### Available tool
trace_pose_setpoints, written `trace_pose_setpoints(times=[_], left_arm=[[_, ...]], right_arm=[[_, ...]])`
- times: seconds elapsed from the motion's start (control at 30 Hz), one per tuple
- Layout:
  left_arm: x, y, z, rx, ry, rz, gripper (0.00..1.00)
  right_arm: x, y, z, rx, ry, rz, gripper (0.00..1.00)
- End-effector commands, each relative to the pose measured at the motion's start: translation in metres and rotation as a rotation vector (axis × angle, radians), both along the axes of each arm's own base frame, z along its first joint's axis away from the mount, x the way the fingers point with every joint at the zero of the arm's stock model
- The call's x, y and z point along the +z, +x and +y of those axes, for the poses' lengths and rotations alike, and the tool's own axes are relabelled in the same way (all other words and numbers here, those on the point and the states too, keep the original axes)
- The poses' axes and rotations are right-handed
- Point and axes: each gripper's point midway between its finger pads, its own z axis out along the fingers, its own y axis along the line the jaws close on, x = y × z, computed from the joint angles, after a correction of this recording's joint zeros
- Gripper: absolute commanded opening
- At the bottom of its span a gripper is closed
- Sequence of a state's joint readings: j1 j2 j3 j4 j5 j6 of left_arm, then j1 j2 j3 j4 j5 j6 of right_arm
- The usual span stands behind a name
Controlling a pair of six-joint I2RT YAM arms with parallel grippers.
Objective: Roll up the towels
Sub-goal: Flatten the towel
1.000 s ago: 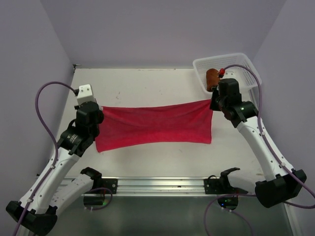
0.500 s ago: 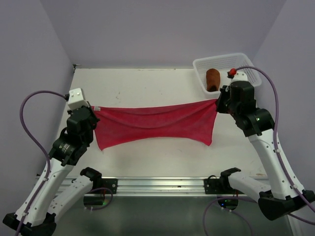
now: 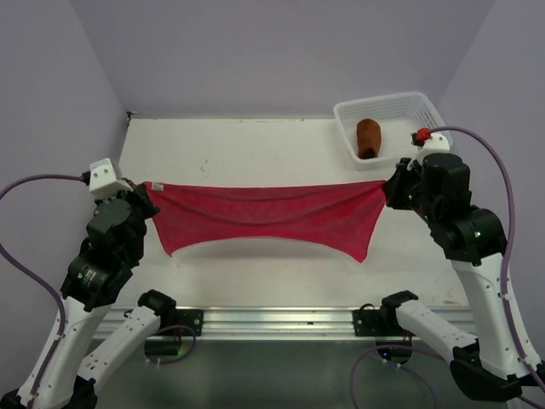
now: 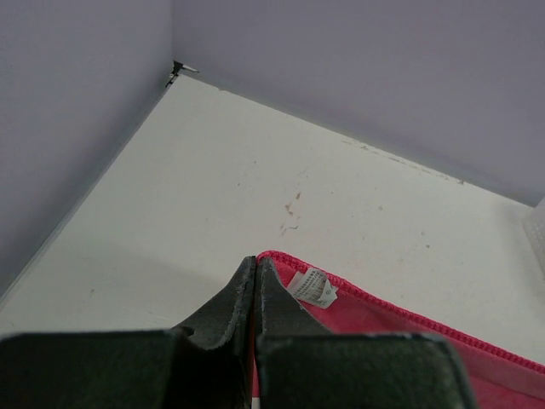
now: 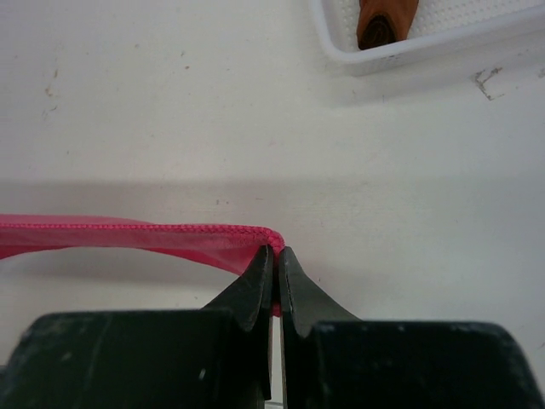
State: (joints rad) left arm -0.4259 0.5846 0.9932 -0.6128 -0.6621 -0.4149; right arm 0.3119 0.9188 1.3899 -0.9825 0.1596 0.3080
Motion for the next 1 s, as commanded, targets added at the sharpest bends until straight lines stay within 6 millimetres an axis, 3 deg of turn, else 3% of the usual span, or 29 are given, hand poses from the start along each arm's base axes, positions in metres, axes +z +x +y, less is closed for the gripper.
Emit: trace_pose_setpoints(times=[0.0, 0.2, 0.4, 0.7, 0.97], left_arm=[[0.011, -0.006, 0.002, 0.009, -0.042, -0.024, 0.0], [0.0, -0.01, -0.004, -0.034, -0.054, -0.001, 0.0], [-0.011, -0.009, 0.004, 0.02, -0.043, 0.021, 0.0], [-0.051, 0.031, -0.02, -0.034, 0.025, 0.095, 0.0], [-0.085, 0.086, -0.036, -0.027, 0.143, 0.204, 0.0]], right_arm=[[0.013, -0.024, 0.0, 0.039, 0.026, -0.006, 0.0], [0.001, -0.038, 0.003, 0.062, 0.053, 0.019, 0.0], [-0.018, -0.024, 0.003, 0.037, 0.032, 0.054, 0.0], [-0.064, 0.03, 0.009, -0.01, -0.029, 0.128, 0.0], [-0.097, 0.087, 0.012, -0.048, -0.06, 0.174, 0.0]])
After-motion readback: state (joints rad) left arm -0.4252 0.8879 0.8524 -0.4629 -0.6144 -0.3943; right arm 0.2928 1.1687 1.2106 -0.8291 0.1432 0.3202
